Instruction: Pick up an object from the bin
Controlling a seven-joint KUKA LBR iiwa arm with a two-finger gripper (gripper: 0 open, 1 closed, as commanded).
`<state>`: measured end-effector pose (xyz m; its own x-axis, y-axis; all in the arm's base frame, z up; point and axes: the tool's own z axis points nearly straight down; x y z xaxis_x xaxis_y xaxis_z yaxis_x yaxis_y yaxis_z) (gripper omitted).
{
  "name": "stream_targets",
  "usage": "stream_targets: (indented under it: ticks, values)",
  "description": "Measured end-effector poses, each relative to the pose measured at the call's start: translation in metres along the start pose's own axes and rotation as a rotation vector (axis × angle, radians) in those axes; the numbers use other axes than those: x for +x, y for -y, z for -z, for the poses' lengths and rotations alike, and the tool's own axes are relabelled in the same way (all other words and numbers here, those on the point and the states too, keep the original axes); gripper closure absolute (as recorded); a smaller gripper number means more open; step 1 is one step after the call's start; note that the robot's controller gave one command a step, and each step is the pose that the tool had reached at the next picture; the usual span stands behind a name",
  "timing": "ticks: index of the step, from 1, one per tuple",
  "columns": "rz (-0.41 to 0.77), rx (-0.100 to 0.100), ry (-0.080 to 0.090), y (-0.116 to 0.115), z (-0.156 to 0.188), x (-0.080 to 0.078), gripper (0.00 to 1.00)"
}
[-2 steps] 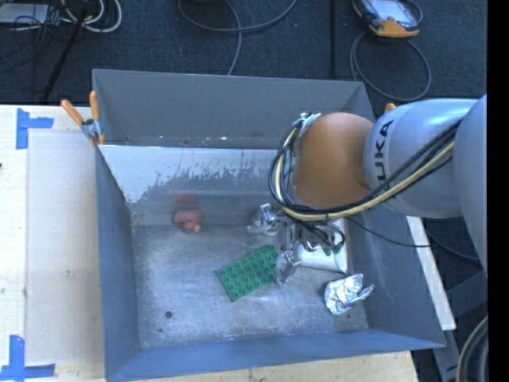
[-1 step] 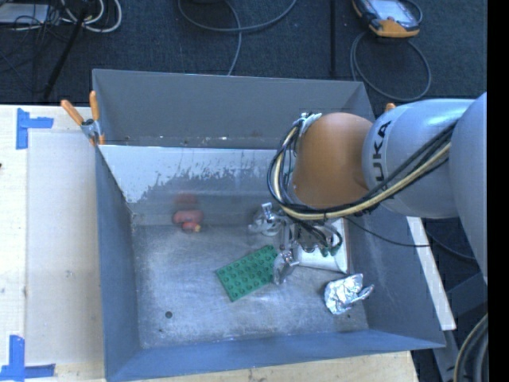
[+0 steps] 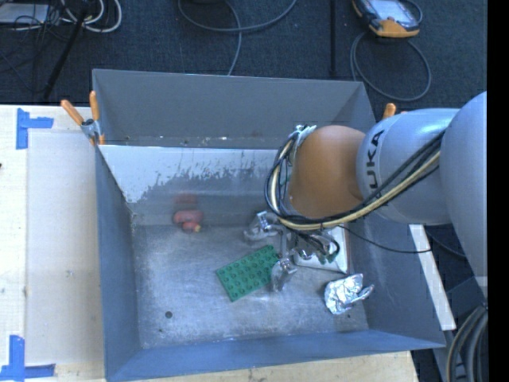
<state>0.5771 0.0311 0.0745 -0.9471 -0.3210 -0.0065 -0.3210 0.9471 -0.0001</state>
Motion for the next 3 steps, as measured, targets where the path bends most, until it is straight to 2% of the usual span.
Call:
stream_targets:
  ticks: [1,2,3]
  values:
    - [0.000,0.000,-0.004,0.000,0.002,-0.001,0.00]
    - [0.001,0.001,0.004,0.000,0.004,-0.004,1.00]
    - [0.001,0.000,-0.004,0.000,0.022,-0.005,1.00]
